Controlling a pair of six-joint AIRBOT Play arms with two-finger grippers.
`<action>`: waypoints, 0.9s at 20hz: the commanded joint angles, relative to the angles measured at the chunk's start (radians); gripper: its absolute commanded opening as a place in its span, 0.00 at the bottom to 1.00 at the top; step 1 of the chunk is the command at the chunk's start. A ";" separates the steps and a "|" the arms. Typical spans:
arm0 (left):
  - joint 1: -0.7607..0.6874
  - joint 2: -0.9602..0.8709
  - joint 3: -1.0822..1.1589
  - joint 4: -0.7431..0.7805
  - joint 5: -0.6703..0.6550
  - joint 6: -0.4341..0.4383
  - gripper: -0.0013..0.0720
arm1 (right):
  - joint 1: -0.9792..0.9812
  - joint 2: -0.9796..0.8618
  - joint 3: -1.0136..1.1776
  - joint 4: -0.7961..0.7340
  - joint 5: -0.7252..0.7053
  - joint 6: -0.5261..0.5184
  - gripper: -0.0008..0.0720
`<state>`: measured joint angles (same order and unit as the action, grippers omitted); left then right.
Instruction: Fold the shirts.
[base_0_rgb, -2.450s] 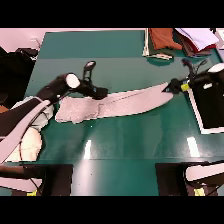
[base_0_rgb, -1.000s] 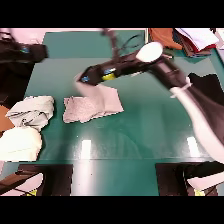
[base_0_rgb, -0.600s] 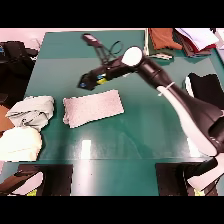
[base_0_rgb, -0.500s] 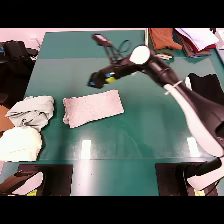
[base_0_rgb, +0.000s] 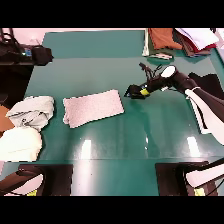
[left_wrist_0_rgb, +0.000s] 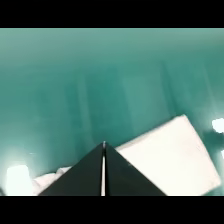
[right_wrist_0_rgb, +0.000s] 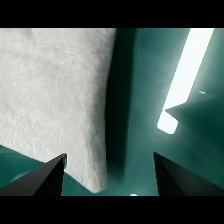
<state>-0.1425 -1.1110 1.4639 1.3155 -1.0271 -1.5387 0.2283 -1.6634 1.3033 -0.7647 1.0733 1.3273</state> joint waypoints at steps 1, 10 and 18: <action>-0.020 -0.031 -0.002 -0.015 -0.002 0.003 0.04 | 0.029 -0.092 -0.030 0.166 -0.008 -0.049 0.87; -0.035 -0.034 -0.003 -0.093 0.014 0.003 0.04 | 0.202 -0.280 0.266 0.186 -0.057 -0.103 0.03; -0.252 -0.034 -0.002 -0.085 0.032 0.021 0.04 | -0.058 -0.048 0.307 -0.053 -0.040 -0.057 0.03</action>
<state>-0.3336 -1.1442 1.4616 1.2304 -0.9997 -1.5223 0.2813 -1.8065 1.6131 -0.6849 1.0126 1.2407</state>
